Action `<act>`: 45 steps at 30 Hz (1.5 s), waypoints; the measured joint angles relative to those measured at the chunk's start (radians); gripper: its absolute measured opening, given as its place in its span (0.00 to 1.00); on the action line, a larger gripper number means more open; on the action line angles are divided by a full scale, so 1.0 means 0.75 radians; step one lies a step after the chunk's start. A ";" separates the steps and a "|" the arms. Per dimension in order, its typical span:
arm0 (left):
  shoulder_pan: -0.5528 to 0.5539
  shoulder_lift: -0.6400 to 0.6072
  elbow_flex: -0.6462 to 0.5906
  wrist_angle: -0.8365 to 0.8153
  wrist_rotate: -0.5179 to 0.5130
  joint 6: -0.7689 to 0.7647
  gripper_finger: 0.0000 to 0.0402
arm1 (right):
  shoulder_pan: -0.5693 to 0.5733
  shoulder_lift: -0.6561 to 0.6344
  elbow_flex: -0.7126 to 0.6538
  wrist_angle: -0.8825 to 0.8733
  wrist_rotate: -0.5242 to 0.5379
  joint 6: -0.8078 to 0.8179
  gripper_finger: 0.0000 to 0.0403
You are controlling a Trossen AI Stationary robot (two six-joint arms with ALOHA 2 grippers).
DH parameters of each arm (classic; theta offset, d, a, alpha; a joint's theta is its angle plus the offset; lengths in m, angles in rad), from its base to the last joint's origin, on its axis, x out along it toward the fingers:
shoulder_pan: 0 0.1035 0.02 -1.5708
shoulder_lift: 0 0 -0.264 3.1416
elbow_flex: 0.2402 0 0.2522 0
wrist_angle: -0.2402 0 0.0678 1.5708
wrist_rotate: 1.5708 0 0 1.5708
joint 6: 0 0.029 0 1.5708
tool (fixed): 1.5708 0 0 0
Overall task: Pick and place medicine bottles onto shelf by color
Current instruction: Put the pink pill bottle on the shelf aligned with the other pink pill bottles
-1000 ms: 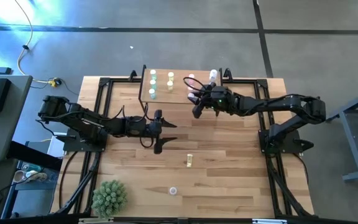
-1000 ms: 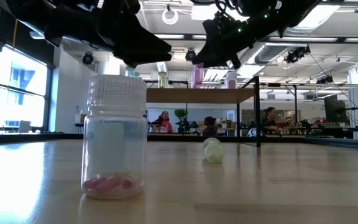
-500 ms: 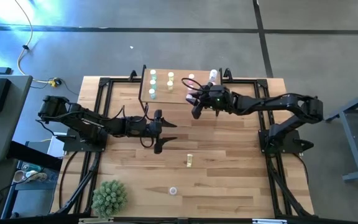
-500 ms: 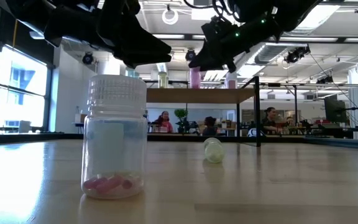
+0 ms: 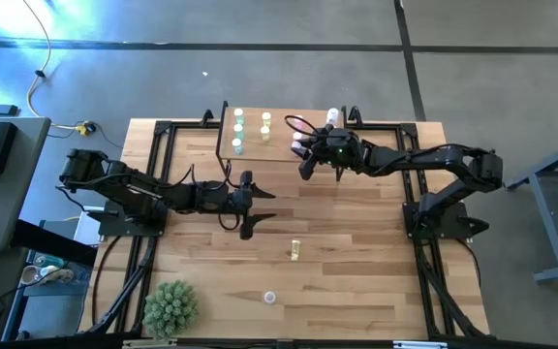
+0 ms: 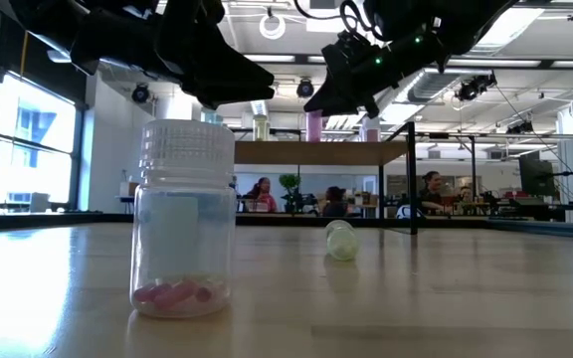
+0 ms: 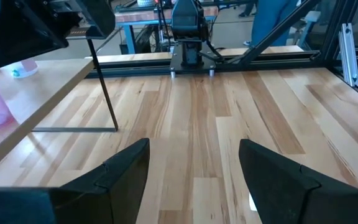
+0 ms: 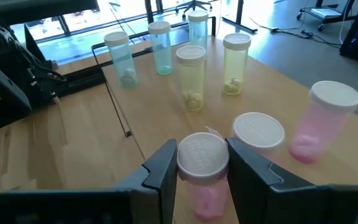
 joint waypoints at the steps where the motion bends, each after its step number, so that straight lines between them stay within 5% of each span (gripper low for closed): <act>1: 0.000 0.000 0.000 0.000 0.000 0.000 0.59 | -0.004 0.000 0.000 -0.002 -0.009 0.001 0.26; 45: 0.000 0.000 0.000 -0.038 0.002 0.000 0.59 | 0.016 -0.067 -0.005 -0.017 -0.008 0.030 0.38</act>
